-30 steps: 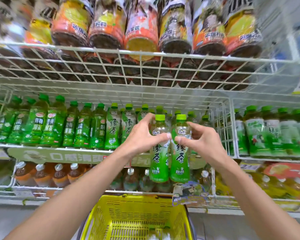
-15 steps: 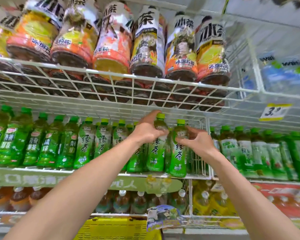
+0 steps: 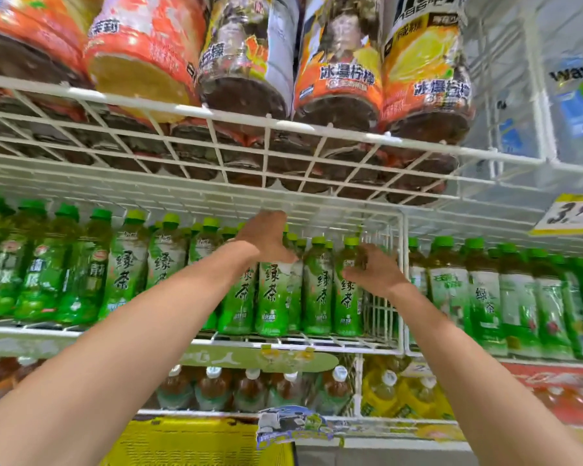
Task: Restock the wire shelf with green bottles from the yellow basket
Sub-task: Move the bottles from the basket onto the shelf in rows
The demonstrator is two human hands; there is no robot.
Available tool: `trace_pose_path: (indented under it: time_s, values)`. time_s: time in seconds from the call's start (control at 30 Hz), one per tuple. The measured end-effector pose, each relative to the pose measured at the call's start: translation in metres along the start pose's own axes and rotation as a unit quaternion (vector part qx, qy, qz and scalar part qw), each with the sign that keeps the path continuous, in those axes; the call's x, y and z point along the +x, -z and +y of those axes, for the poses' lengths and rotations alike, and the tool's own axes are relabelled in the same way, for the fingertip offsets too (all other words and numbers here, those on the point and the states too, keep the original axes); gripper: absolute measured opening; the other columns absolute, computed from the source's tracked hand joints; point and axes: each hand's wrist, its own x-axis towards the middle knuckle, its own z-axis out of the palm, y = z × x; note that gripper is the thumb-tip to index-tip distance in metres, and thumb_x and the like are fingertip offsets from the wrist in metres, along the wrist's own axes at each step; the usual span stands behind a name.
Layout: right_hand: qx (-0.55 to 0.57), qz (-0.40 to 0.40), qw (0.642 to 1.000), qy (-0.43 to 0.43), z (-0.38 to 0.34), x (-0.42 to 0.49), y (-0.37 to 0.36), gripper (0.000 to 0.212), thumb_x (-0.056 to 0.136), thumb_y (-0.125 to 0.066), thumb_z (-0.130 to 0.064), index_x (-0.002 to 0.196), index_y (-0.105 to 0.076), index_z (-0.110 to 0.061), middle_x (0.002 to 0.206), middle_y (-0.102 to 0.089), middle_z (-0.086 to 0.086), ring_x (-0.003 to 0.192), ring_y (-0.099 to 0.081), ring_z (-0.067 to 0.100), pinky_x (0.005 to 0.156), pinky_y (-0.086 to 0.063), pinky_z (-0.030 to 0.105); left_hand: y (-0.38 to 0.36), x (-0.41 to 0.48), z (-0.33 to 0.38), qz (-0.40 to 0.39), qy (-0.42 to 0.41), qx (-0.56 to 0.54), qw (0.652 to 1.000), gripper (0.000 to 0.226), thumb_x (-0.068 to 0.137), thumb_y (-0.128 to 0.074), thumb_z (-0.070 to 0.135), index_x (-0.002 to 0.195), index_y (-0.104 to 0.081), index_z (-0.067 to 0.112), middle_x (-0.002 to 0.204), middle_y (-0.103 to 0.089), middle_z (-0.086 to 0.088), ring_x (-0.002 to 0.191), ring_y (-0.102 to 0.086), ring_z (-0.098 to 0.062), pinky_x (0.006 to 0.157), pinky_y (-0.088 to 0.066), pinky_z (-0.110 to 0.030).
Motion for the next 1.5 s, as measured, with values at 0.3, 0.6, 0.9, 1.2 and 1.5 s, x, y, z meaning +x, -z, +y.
trace_pose_path:
  time_s: [0.3, 0.6, 0.9, 1.2, 1.5]
  values:
    - [-0.032, -0.045, 0.997, -0.051, -0.004, 0.034, -0.004, 0.095, 0.087, -0.077, -0.037, 0.159, -0.021, -0.011, 0.164, -0.028, 0.010, 0.149, -0.030, 0.029, 0.120, -0.030, 0.036, 0.001, 0.020, -0.006, -0.046, 0.004, 0.025, 0.999, 0.049, 0.082, -0.082, 0.040, 0.099, -0.044, 0.015, 0.091, -0.046, 0.000, 0.073, -0.044, -0.012, 0.055, -0.034, -0.028]
    - [-0.082, -0.012, 0.996, -0.036, -0.004, 0.035, -0.001, 0.080, 0.083, -0.080, -0.040, 0.148, -0.044, -0.008, 0.146, -0.052, 0.010, 0.134, -0.050, 0.028, 0.106, -0.040, 0.028, 0.001, 0.024, -0.016, -0.062, -0.013, 0.017, 0.998, 0.046, 0.080, -0.083, 0.041, 0.092, -0.045, 0.019, 0.090, -0.051, 0.000, 0.073, -0.047, -0.011, 0.059, -0.038, -0.029]
    - [-0.096, 0.046, 0.993, 0.058, -0.023, 0.003, 0.007, 0.068, 0.097, -0.056, -0.052, 0.149, -0.043, -0.010, 0.142, -0.052, 0.015, 0.121, -0.058, 0.029, 0.099, -0.047, 0.034, -0.004, 0.004, -0.023, -0.010, -0.058, 0.026, 0.998, 0.076, 0.088, -0.067, 0.057, 0.144, -0.047, 0.008, 0.147, -0.051, -0.012, 0.131, -0.051, -0.030, 0.109, -0.043, -0.042]
    - [-0.196, 0.017, 0.977, 0.085, -0.073, -0.077, -0.004, 0.063, 0.102, -0.031, -0.059, 0.146, -0.041, -0.015, 0.148, -0.048, 0.018, 0.136, -0.048, 0.035, 0.114, -0.037, 0.053, 0.018, -0.075, -0.029, -0.062, -0.042, 0.098, 0.992, 0.084, 0.094, -0.024, 0.077, 0.161, -0.015, 0.026, 0.162, -0.032, -0.008, 0.152, -0.024, -0.026, 0.123, -0.020, -0.051]
    - [-0.240, 0.063, 0.960, 0.131, -0.112, -0.150, -0.024, 0.066, 0.101, -0.034, -0.061, 0.147, -0.041, -0.014, 0.146, -0.045, 0.013, 0.135, -0.041, 0.034, 0.105, -0.044, 0.051, 0.026, -0.159, -0.046, 0.054, -0.066, 0.221, 0.972, 0.074, 0.097, -0.024, 0.071, 0.152, -0.034, 0.021, 0.142, -0.050, -0.016, 0.129, -0.048, -0.036, 0.099, -0.046, -0.048]
